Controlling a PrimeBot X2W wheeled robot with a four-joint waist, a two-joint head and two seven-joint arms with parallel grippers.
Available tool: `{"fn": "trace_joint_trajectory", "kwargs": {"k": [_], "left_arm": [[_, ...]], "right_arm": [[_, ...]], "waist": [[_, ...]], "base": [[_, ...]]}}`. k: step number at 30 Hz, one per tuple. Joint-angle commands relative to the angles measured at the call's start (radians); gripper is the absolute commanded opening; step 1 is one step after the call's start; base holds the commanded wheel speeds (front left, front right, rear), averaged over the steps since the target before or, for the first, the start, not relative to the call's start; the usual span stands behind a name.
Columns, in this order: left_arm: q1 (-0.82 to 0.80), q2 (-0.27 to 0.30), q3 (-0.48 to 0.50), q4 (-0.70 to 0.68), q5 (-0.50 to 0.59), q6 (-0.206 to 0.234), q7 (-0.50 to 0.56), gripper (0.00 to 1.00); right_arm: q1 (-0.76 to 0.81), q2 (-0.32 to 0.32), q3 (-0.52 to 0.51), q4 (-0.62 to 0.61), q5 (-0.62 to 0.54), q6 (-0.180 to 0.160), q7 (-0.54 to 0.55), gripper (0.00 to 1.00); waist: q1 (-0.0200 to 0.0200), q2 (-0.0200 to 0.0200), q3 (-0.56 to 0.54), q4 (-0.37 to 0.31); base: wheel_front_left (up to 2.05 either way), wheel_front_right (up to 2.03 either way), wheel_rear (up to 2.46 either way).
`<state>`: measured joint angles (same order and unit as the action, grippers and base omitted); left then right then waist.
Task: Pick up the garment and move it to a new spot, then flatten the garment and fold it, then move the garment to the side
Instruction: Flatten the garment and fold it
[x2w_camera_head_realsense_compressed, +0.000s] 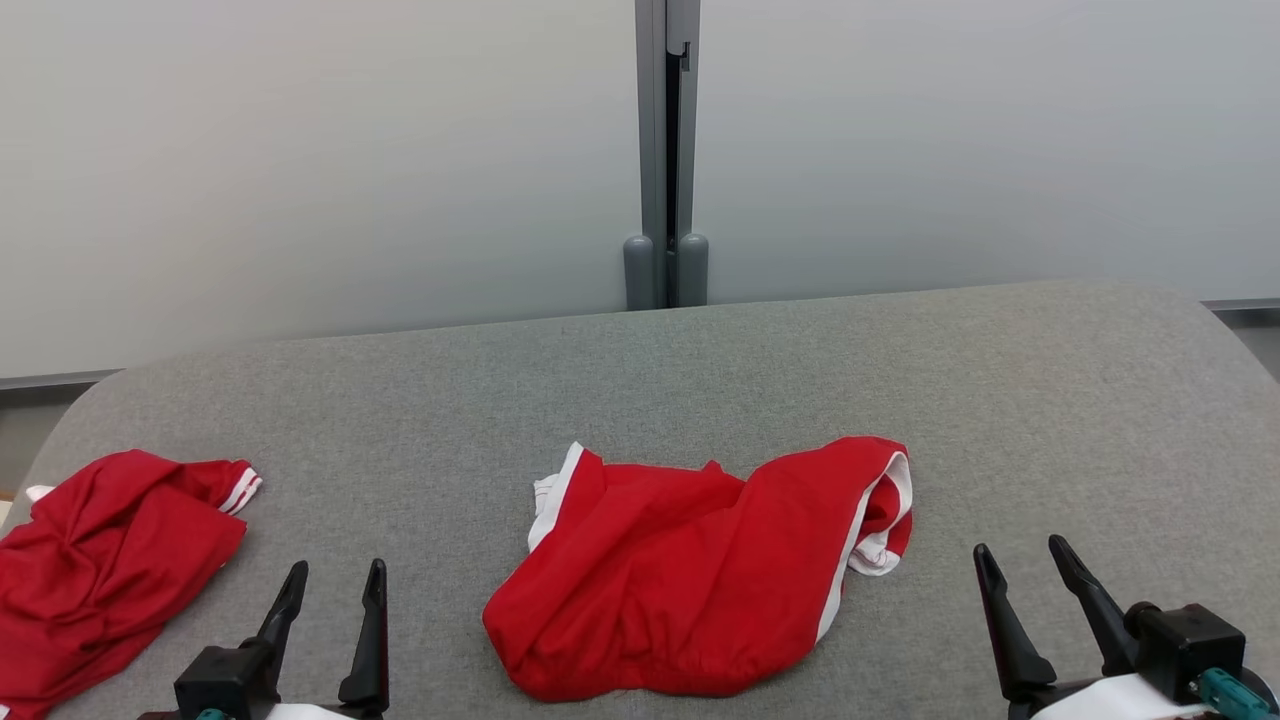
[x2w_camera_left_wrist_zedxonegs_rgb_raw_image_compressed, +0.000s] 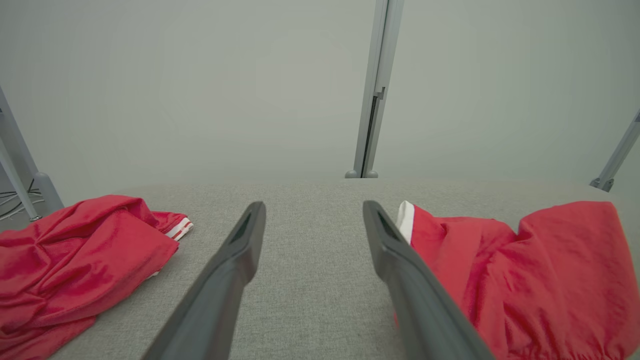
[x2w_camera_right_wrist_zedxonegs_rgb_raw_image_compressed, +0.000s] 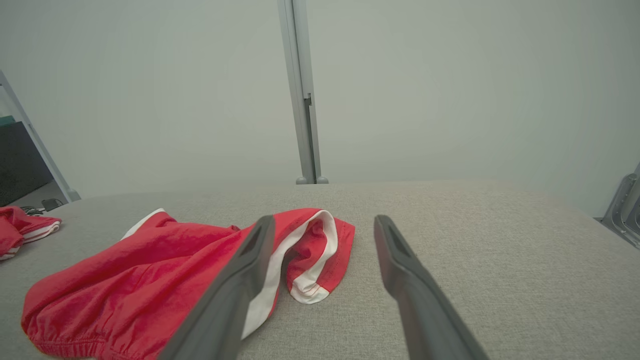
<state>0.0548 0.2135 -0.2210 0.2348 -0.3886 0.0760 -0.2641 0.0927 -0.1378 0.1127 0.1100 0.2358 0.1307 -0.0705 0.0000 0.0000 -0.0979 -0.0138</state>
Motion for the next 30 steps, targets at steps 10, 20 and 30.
{"fn": "trace_joint_trajectory", "kwargs": {"k": [10, 20, 30], "left_arm": [[-0.036, -0.015, -0.071, -0.015, 0.034, -0.024, 0.034, 1.00], [-0.114, -0.128, -0.344, 0.057, 0.056, -0.154, 0.182, 1.00], [-0.222, -0.160, -0.457, 0.250, 0.005, -0.167, 0.189, 1.00]], "right_arm": [[-0.017, -0.002, 0.013, 0.008, 0.002, 0.000, -0.007, 1.00], [-0.056, -0.016, 0.035, 0.014, 0.013, 0.000, -0.007, 1.00], [-0.098, -0.018, 0.052, 0.030, 0.031, 0.000, -0.024, 1.00]], "waist": [[0.0000, 0.0000, 0.027, 0.002], [0.0000, 0.0000, 0.092, -0.040], [0.0000, 0.0000, 0.167, -0.133]], "base": [[0.00, 0.00, 0.00], [0.00, 0.00, 0.00], [0.00, 0.00, 0.00]]}}
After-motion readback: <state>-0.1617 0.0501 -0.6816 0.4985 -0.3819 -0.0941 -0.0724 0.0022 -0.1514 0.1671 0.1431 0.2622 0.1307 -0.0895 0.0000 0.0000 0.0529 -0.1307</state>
